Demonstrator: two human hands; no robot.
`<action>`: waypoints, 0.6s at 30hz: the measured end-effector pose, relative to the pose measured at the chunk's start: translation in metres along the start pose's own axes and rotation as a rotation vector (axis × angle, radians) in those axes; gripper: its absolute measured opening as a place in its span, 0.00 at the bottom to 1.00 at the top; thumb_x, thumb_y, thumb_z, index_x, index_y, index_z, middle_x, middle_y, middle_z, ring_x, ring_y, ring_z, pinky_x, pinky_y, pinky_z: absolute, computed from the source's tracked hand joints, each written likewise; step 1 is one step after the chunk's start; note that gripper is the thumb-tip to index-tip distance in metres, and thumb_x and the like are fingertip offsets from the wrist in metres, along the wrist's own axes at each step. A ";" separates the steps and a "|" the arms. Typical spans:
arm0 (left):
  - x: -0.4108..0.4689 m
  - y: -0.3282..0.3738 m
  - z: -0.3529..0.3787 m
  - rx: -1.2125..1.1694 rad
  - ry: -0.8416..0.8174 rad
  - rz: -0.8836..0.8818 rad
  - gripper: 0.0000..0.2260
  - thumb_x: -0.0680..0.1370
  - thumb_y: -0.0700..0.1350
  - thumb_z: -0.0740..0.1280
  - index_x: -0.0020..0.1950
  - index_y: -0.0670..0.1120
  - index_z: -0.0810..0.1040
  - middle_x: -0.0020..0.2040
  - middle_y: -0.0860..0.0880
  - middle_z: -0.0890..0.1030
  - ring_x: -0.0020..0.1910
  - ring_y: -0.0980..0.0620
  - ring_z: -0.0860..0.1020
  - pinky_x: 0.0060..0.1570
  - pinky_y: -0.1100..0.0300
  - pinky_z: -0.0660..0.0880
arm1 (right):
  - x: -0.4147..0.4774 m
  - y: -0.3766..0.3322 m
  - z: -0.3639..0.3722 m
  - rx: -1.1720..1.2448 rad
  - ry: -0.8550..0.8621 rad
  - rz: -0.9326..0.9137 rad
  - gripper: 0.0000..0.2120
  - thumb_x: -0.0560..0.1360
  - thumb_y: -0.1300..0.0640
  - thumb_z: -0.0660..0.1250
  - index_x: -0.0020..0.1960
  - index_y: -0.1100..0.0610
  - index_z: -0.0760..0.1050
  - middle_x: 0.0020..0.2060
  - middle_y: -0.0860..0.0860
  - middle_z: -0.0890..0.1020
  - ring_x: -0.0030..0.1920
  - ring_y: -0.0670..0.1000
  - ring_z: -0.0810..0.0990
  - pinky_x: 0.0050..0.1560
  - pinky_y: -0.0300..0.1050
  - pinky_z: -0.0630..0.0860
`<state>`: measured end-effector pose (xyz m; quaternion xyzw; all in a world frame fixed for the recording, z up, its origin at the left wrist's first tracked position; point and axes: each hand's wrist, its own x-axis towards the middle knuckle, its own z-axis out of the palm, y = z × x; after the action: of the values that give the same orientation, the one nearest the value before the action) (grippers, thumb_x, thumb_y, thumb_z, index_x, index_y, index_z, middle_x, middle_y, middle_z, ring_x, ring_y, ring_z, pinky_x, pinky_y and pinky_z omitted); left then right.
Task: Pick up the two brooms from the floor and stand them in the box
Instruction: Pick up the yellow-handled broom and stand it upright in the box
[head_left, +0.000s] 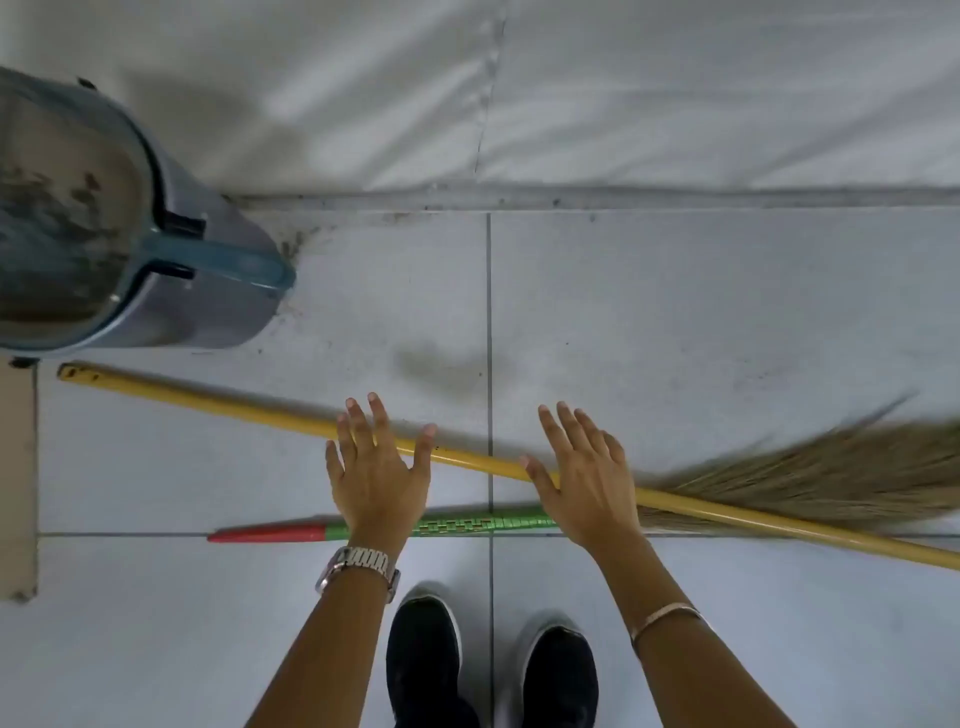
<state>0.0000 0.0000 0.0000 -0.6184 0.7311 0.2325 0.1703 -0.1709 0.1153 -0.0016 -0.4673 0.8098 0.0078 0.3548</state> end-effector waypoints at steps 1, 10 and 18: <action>0.007 -0.001 0.010 -0.049 -0.002 -0.054 0.35 0.76 0.65 0.48 0.76 0.46 0.43 0.78 0.42 0.47 0.76 0.44 0.47 0.73 0.47 0.47 | 0.005 0.002 0.011 0.003 -0.024 0.003 0.30 0.75 0.37 0.42 0.73 0.50 0.45 0.75 0.53 0.54 0.75 0.54 0.52 0.73 0.54 0.53; 0.045 -0.003 0.047 -0.945 0.047 -0.731 0.41 0.74 0.57 0.66 0.76 0.44 0.46 0.75 0.38 0.58 0.70 0.37 0.64 0.67 0.42 0.64 | 0.017 0.012 0.066 -0.108 -0.106 -0.027 0.23 0.76 0.39 0.51 0.62 0.51 0.68 0.55 0.53 0.76 0.55 0.55 0.75 0.52 0.50 0.72; 0.043 -0.032 0.042 -1.680 -0.238 -0.879 0.18 0.79 0.45 0.62 0.68 0.46 0.67 0.69 0.41 0.68 0.68 0.43 0.68 0.67 0.43 0.64 | 0.024 0.006 0.056 -0.028 -0.186 -0.009 0.18 0.77 0.43 0.54 0.59 0.53 0.69 0.51 0.55 0.78 0.50 0.56 0.77 0.51 0.51 0.74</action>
<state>0.0224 -0.0170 -0.0621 -0.7302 0.0053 0.6580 -0.1841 -0.1510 0.1197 -0.0597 -0.4731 0.7711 0.0609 0.4217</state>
